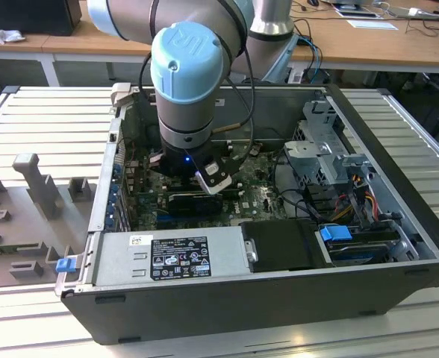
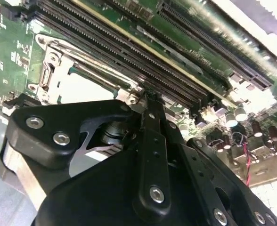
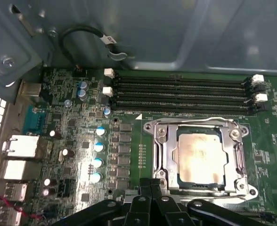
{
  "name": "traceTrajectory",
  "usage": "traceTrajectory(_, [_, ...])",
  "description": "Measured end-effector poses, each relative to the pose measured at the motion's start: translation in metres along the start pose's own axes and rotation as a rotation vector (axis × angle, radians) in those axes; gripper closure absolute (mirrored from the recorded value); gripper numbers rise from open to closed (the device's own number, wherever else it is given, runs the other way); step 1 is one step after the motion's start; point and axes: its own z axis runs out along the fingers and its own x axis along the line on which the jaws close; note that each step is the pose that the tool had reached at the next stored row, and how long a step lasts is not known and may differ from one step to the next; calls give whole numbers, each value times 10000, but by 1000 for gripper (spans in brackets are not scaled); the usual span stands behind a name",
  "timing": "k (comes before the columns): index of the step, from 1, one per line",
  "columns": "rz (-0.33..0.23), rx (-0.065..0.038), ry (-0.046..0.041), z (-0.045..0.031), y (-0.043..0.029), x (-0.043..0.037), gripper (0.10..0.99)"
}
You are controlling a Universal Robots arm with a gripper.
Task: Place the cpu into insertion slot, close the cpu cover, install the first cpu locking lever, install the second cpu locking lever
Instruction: 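Install the second cpu locking lever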
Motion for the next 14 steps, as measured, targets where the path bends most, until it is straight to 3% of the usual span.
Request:
traceTrajectory(3, [1, -55, -3, -8, 3, 2, 980])
traceTrajectory(11, [0, -50, -1, -223, 76, -1, 980])
traceTrajectory(14, [0, -39, -3, -238, 82, -1, 980])
